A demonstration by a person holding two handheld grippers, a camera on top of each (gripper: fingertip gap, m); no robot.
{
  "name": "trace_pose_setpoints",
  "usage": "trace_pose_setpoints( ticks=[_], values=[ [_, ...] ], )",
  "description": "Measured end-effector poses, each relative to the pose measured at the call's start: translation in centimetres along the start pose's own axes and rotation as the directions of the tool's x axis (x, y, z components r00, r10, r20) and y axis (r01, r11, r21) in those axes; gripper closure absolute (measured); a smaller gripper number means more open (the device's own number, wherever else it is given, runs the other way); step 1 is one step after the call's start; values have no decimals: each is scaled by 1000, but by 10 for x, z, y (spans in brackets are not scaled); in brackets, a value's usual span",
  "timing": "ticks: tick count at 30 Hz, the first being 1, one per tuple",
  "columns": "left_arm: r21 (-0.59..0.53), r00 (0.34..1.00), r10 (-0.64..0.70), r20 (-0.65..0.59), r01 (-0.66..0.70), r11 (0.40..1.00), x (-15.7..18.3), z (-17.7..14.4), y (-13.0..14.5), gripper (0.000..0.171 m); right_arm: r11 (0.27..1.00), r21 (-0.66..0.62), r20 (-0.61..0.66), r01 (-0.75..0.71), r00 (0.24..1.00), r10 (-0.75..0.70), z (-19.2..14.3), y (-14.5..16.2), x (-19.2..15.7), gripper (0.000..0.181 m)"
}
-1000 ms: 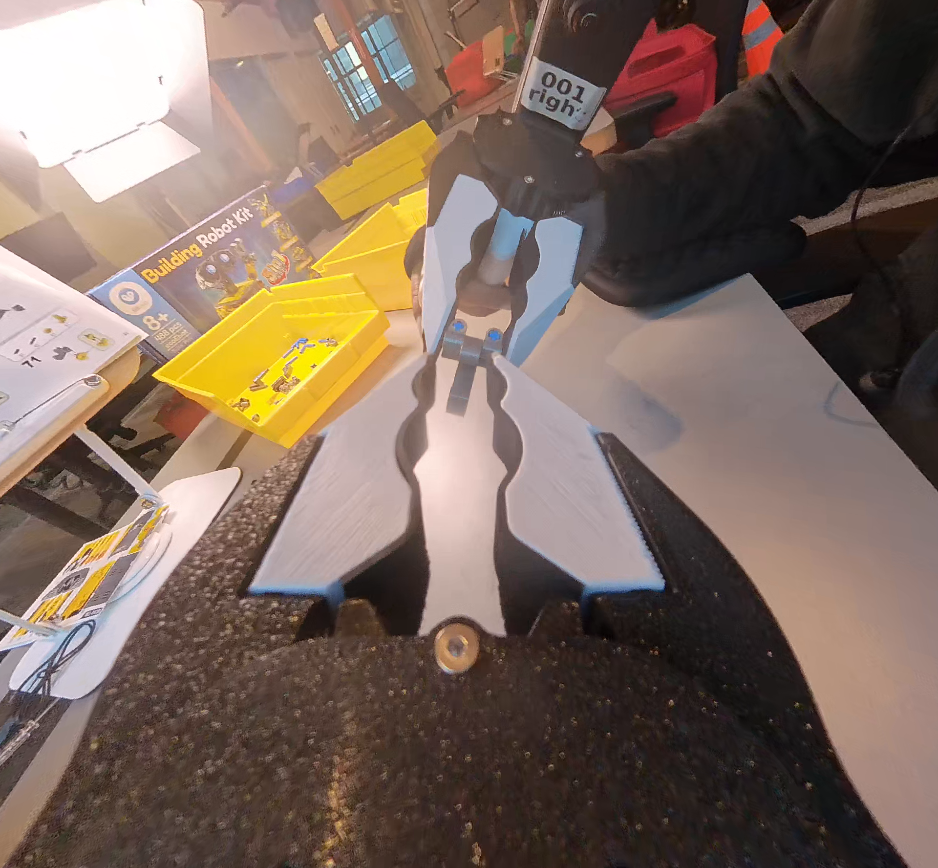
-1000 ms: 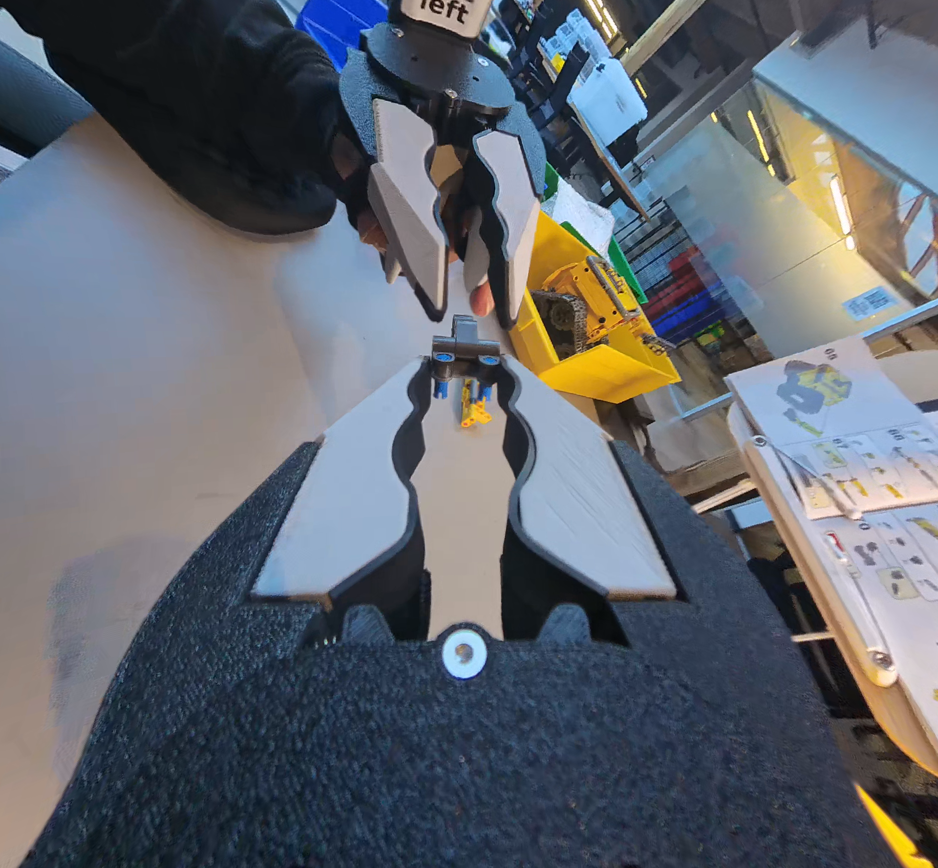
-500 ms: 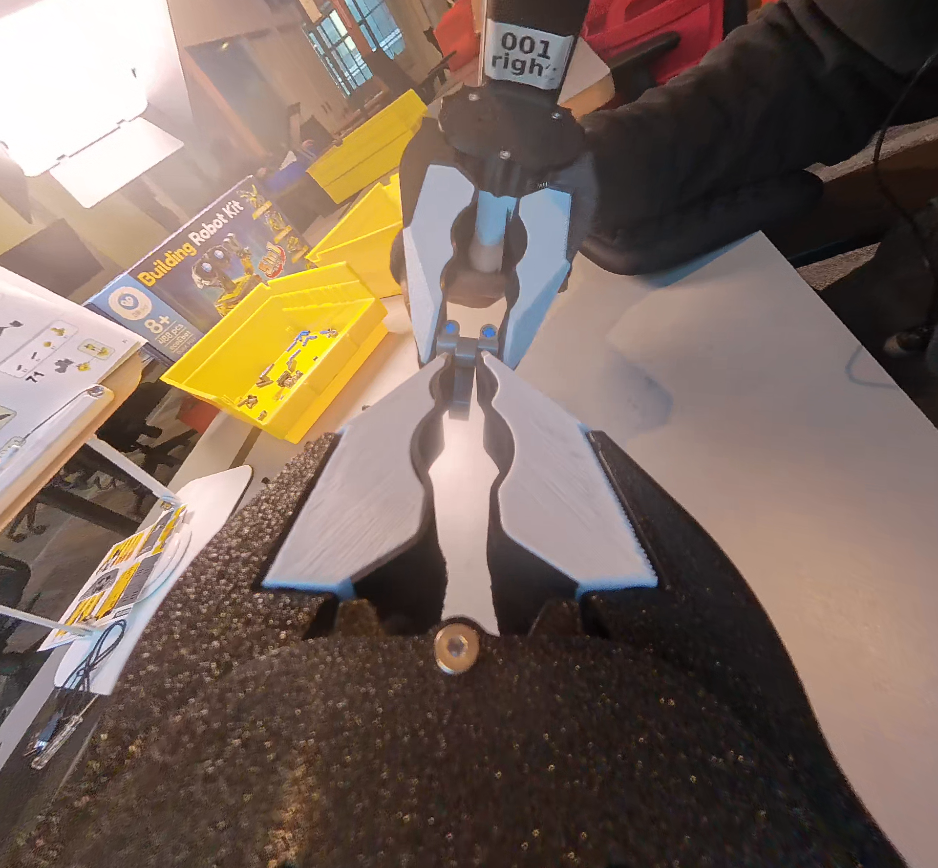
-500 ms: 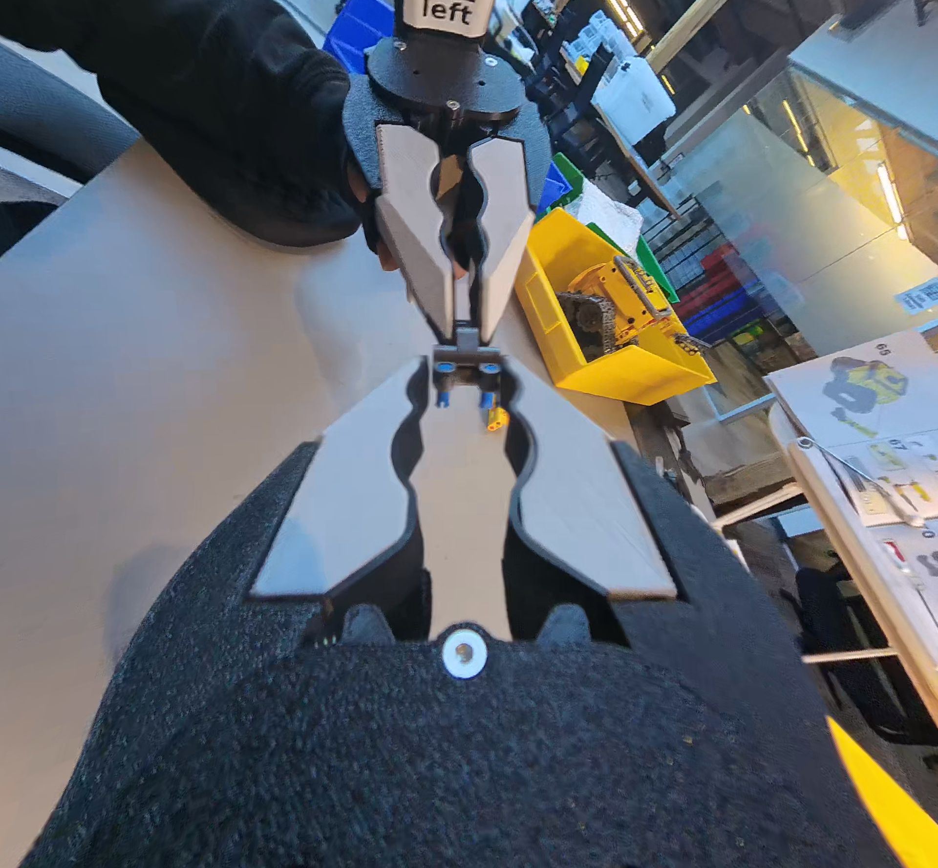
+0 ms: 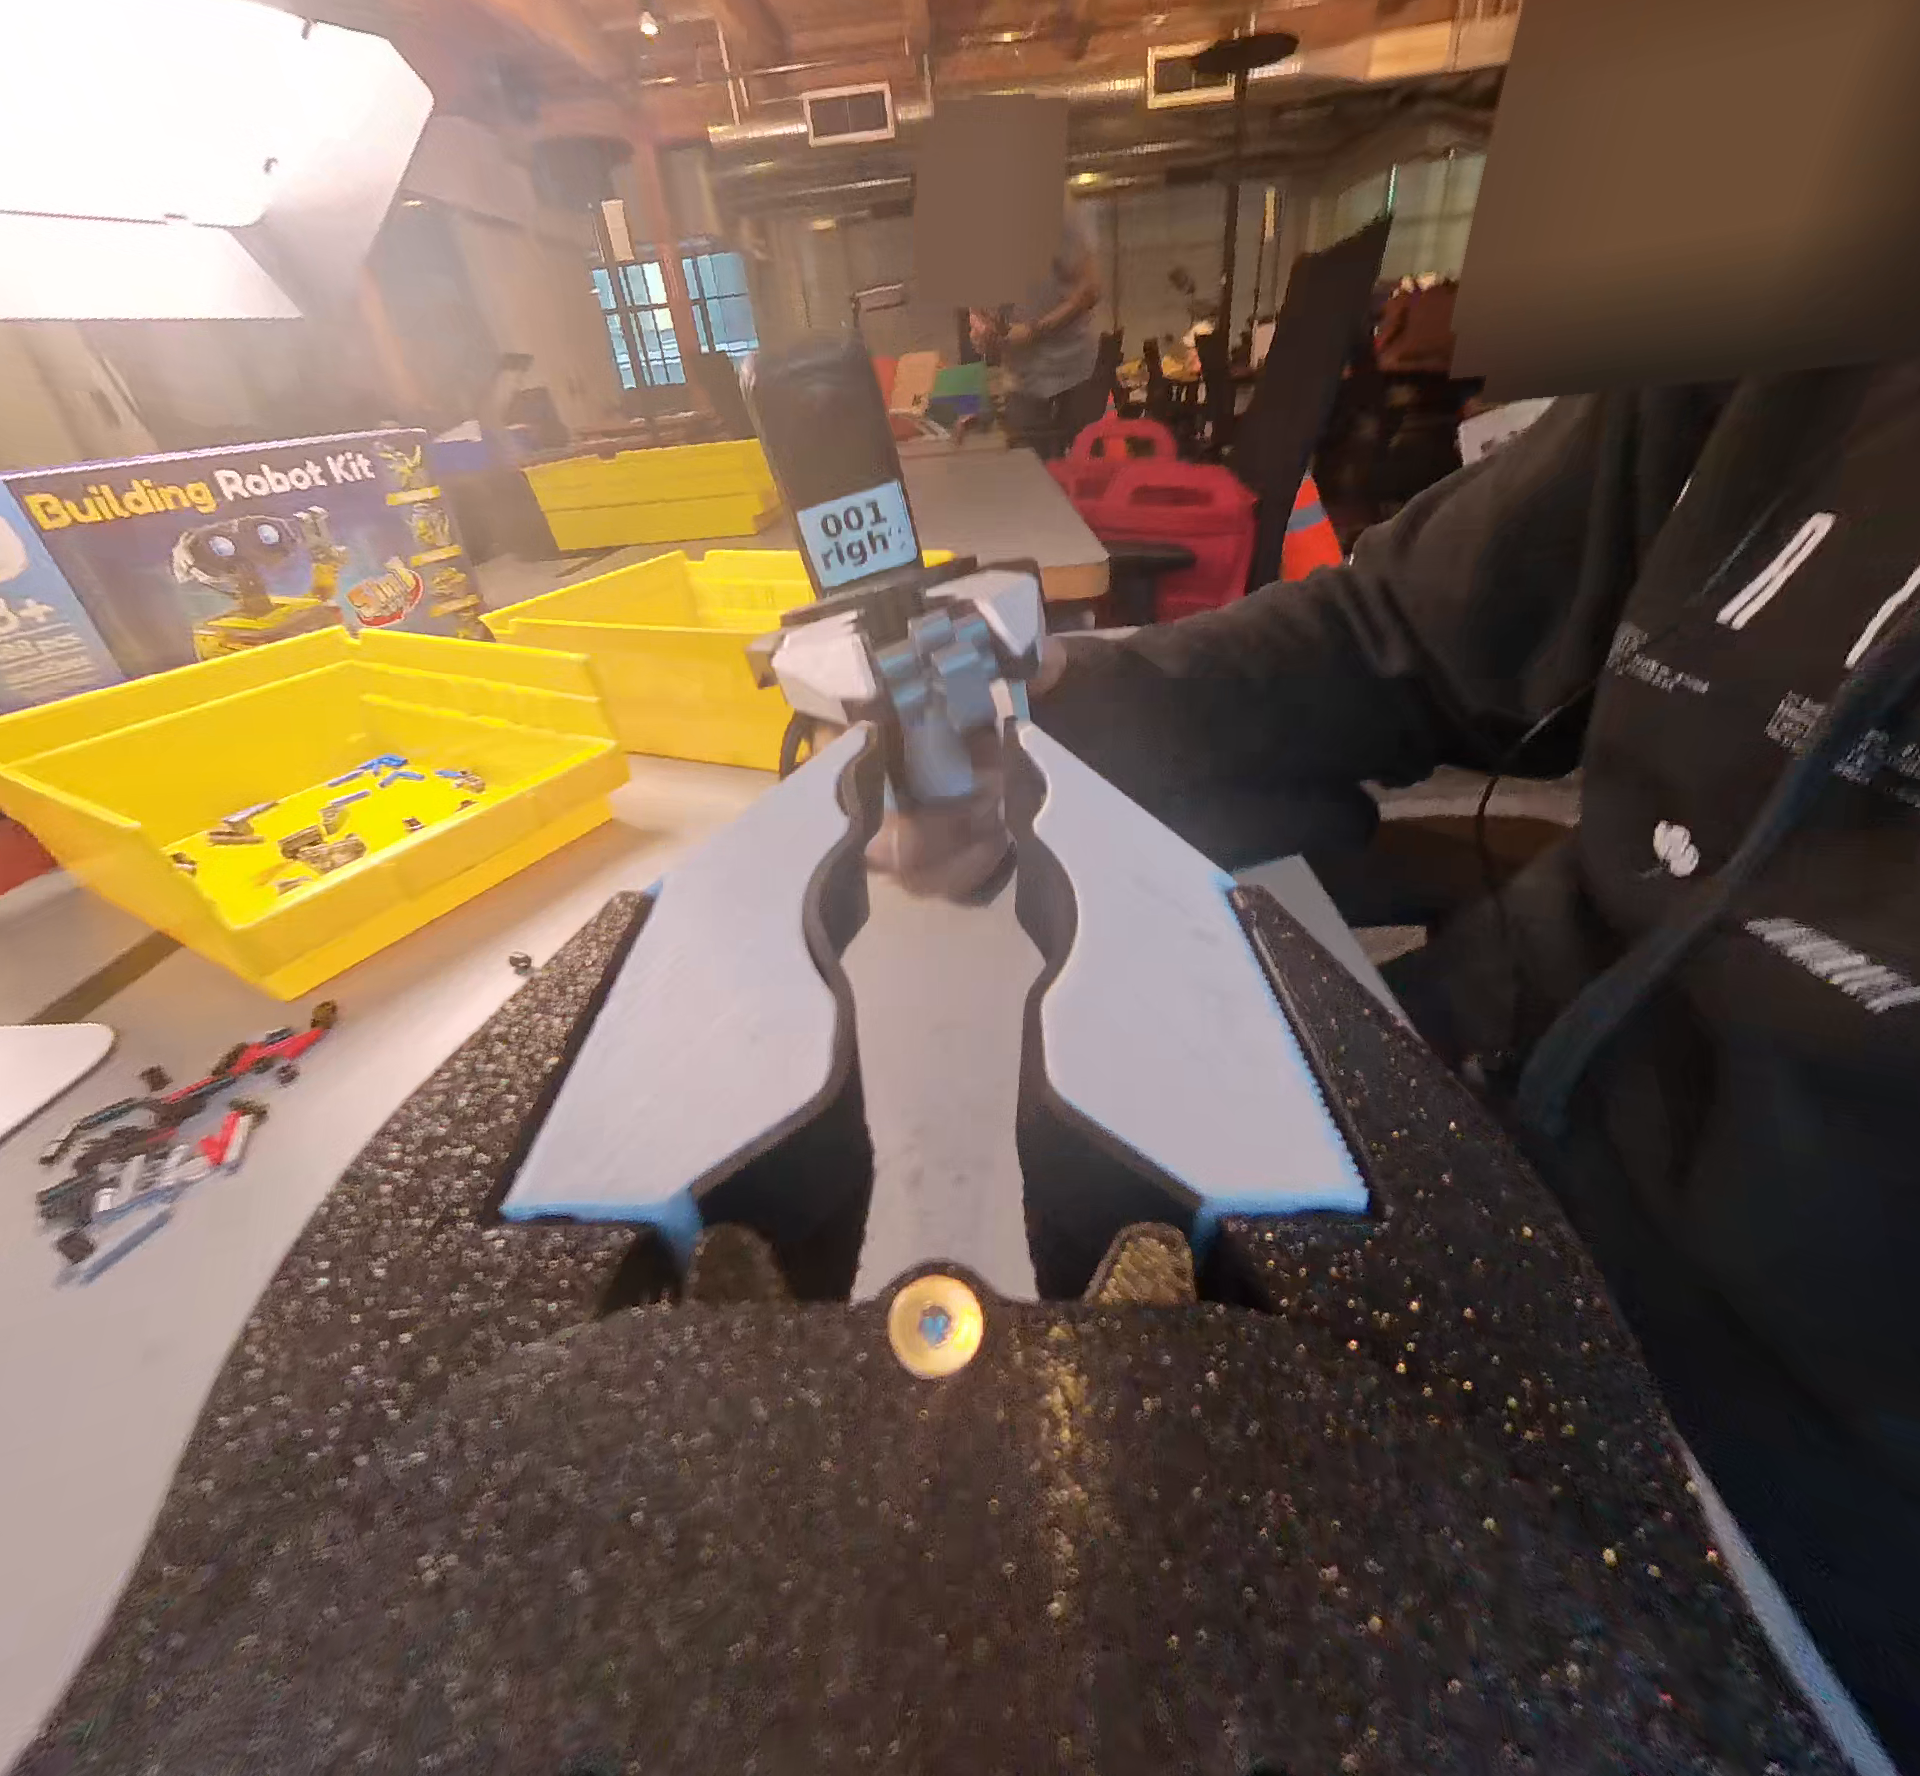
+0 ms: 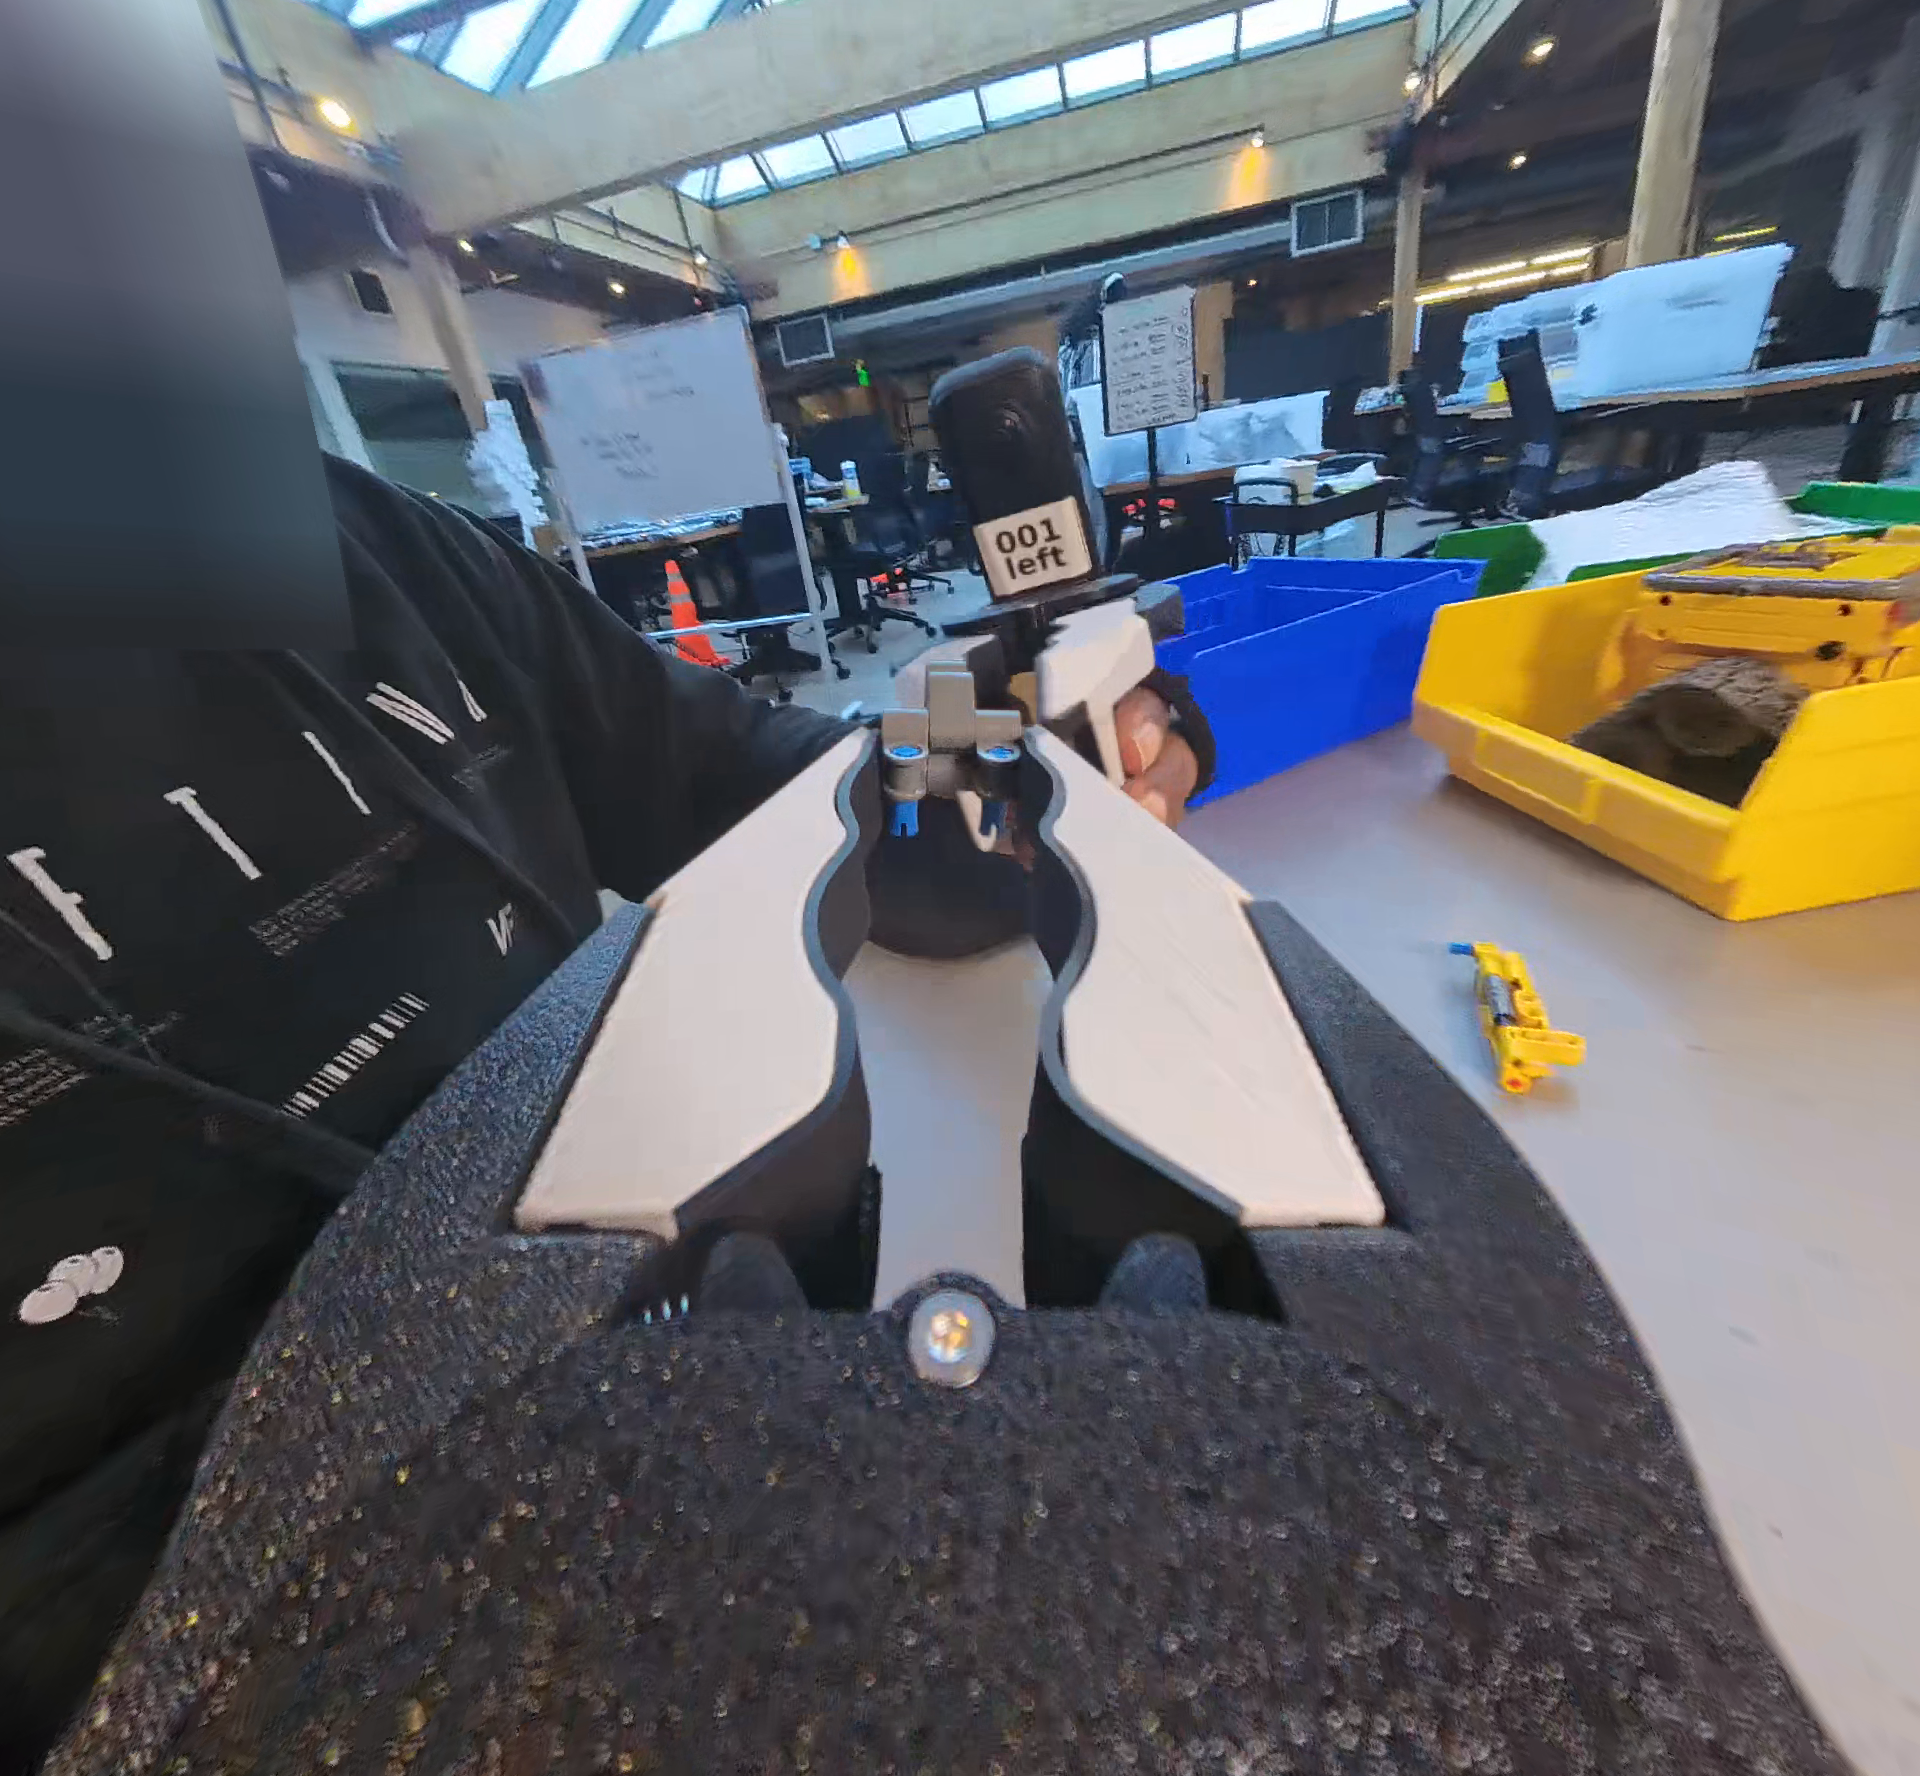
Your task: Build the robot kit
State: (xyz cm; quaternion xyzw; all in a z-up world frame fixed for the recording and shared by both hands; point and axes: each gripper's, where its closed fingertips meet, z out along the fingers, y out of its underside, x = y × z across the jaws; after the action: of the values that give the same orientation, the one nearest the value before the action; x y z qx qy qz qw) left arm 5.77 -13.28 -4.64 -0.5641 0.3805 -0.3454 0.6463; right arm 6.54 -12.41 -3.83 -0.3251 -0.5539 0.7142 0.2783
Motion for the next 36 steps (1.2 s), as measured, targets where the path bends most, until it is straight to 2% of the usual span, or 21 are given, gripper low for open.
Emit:
trace_pose_setpoints(
  ticks=[2,5,8,10,13,15,16,25,30,33,36],
  values=[
    [25,998,-52,-30,53,998,5,2,-4,159,1000,-12,7,-6,1000,7,4,6,0,156],
    [-5,992,-125,-23,125,992,0,3,-1,162,1000,-15,-9,-21,1000,21,6,10,5,156],
    [-6,951,-308,23,308,951,-18,0,5,164,998,-52,-118,37,992,-43,2,13,23,156],
    [53,868,-496,11,495,867,-33,-6,7,165,974,-140,-221,178,953,-206,-3,16,36,145],
    [139,668,-742,-57,741,656,-54,-15,14,165,861,-347,-297,371,827,-476,-12,26,54,131],
    [173,579,-811,-83,810,560,-63,-20,20,165,809,-410,-307,422,771,-558,-15,30,59,130],
    [176,560,-825,-79,822,541,-66,-21,23,165,797,-423,-308,431,759,-574,-14,31,60,130],
    [167,529,-846,-64,842,514,-66,-16,32,165,754,-478,-328,452,704,-630,-14,33,68,138],
    [144,521,-853,-17,846,513,-67,-11,45,164,694,-552,-317,463,653,-688,-12,41,76,145],
    [123,520,-854,17,846,518,-67,-9,54,164,658,-585,-314,474,615,-723,-14,44,81,163],
    [99,509,-860,30,855,509,-68,-8,63,163,682,-593,-303,428,666,-681,-18,52,86,165]
  ],
)
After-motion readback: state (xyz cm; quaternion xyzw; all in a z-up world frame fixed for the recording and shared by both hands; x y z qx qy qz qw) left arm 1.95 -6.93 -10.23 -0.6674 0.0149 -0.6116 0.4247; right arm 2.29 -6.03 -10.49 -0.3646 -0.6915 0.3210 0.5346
